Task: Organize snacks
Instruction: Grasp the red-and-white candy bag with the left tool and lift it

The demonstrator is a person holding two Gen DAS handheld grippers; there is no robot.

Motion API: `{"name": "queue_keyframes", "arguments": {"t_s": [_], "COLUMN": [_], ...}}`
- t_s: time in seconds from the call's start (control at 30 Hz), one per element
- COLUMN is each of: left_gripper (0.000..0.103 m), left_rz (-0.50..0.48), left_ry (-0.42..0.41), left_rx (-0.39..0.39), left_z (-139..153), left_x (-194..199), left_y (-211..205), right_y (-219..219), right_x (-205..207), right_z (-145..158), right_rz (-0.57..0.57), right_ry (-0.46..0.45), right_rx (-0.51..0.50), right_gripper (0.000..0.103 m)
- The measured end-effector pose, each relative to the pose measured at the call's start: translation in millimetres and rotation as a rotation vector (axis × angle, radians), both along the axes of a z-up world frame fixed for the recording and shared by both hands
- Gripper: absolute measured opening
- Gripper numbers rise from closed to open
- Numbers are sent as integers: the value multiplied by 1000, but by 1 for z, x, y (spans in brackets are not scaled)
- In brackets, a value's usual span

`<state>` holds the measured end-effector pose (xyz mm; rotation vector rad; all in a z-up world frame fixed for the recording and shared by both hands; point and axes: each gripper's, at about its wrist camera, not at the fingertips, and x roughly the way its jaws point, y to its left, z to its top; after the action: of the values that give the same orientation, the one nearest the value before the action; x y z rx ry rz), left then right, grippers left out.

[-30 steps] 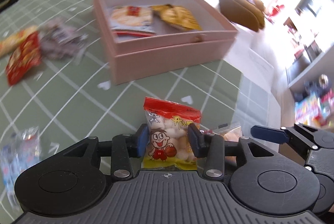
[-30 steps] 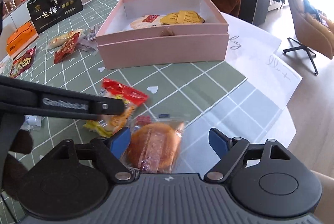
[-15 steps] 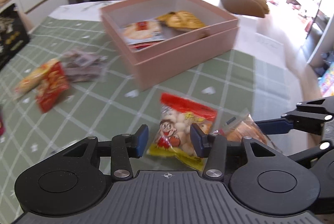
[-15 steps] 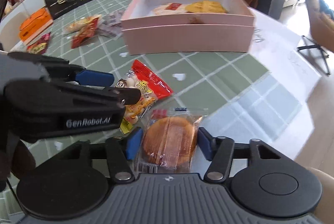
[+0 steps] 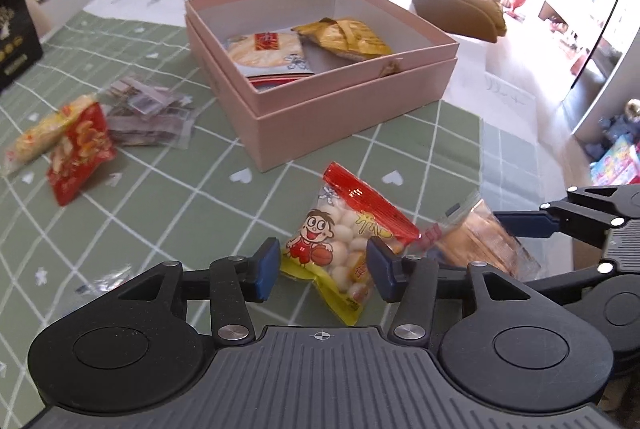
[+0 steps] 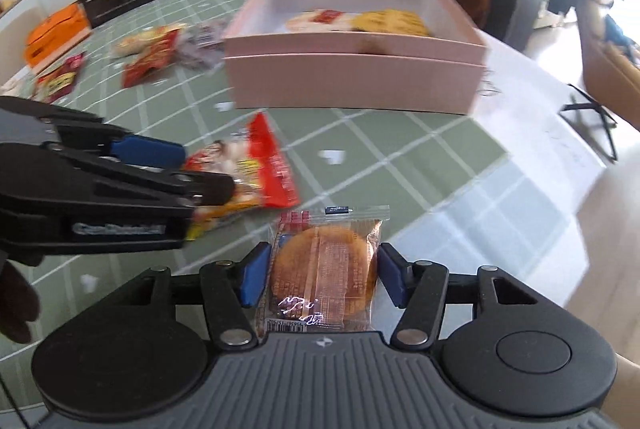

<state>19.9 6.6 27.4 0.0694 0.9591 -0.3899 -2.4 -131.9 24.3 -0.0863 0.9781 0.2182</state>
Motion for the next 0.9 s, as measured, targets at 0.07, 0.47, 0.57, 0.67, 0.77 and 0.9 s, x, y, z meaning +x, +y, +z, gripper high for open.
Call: {"name": "queue_keyframes", "arguments": {"t_s": [0.07, 0.47, 0.57, 0.67, 0.77, 0.9], "left_gripper": [55, 76, 71, 70, 70, 68], "left_rz": [-12, 100, 116, 92, 65, 44], "left_ry": [23, -41, -6, -8, 3, -26], "left_rx": [-38, 34, -75, -113, -104, -154], "left_z": [-2, -2, -6, -8, -6, 7], "left_x": [3, 4, 7, 8, 11, 11], "left_y": [0, 32, 52, 56, 47, 39], "right_y": [-5, -17, -16, -15, -14, -13], "right_x": [1, 6, 7, 8, 8, 9], "right_z": [-2, -9, -9, -10, -11, -11], "right_rz": [-7, -35, -44, -50, -55, -54], "right_ry": [-11, -25, -25, -29, -35, -30], "right_rx": [-14, -9, -8, -5, -3, -3], "right_gripper": [64, 86, 87, 90, 91, 92]}}
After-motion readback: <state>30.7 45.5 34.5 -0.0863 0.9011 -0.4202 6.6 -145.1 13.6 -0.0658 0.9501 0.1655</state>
